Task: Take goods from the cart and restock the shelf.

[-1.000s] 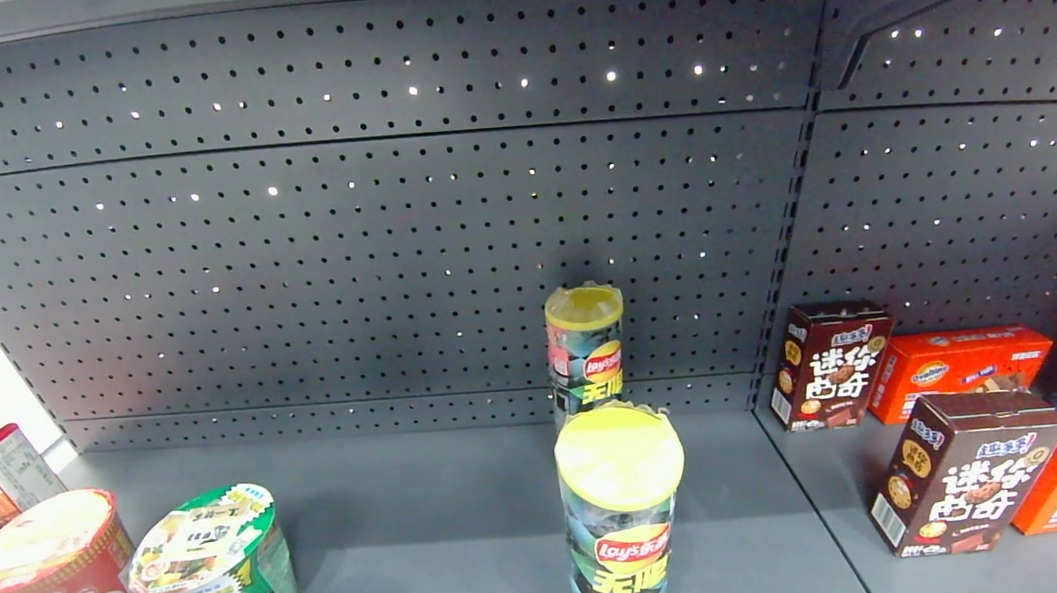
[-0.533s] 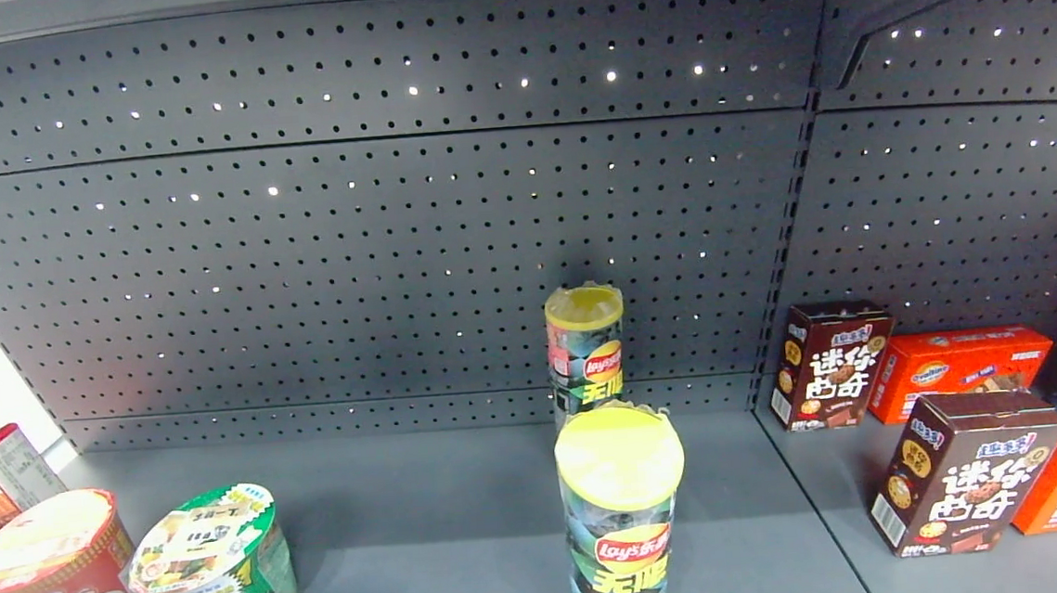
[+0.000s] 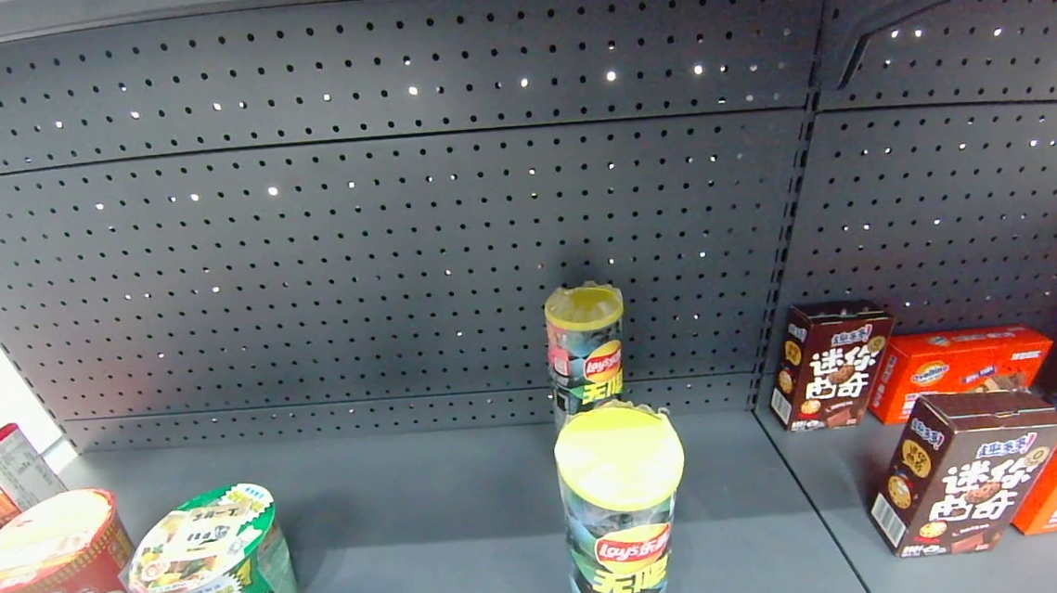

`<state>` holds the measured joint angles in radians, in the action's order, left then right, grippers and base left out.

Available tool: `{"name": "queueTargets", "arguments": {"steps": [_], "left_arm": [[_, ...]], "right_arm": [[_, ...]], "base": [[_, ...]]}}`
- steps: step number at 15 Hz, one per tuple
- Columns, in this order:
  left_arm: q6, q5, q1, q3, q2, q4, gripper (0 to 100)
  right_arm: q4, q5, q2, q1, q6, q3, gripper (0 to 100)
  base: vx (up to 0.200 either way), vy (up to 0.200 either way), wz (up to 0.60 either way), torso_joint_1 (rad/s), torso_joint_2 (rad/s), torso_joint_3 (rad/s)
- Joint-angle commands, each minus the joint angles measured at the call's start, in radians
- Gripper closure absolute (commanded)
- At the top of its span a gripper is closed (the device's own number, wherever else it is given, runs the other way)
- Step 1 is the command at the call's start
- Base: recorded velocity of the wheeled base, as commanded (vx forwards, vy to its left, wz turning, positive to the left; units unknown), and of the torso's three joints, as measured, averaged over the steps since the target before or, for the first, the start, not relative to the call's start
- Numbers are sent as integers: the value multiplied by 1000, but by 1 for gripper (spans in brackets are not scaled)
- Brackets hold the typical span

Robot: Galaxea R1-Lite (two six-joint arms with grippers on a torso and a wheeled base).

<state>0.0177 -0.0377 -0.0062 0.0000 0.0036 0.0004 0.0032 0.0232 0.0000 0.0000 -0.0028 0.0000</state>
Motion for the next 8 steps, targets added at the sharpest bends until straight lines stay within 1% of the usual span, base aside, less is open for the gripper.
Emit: {"name": "queueTargets", "arguments": {"steps": [1, 8], "left_arm": [[1, -1, 2, 0, -4, 0, 0], [1, -1, 5, -2, -4, 0, 0]], "right_arm": [[0, 0, 0, 2, 0, 0, 0], [0, 0, 2, 0, 0, 0, 0]], "base": [[0, 0, 0, 0, 0, 0], [0, 0, 0, 0, 0, 0]]}}
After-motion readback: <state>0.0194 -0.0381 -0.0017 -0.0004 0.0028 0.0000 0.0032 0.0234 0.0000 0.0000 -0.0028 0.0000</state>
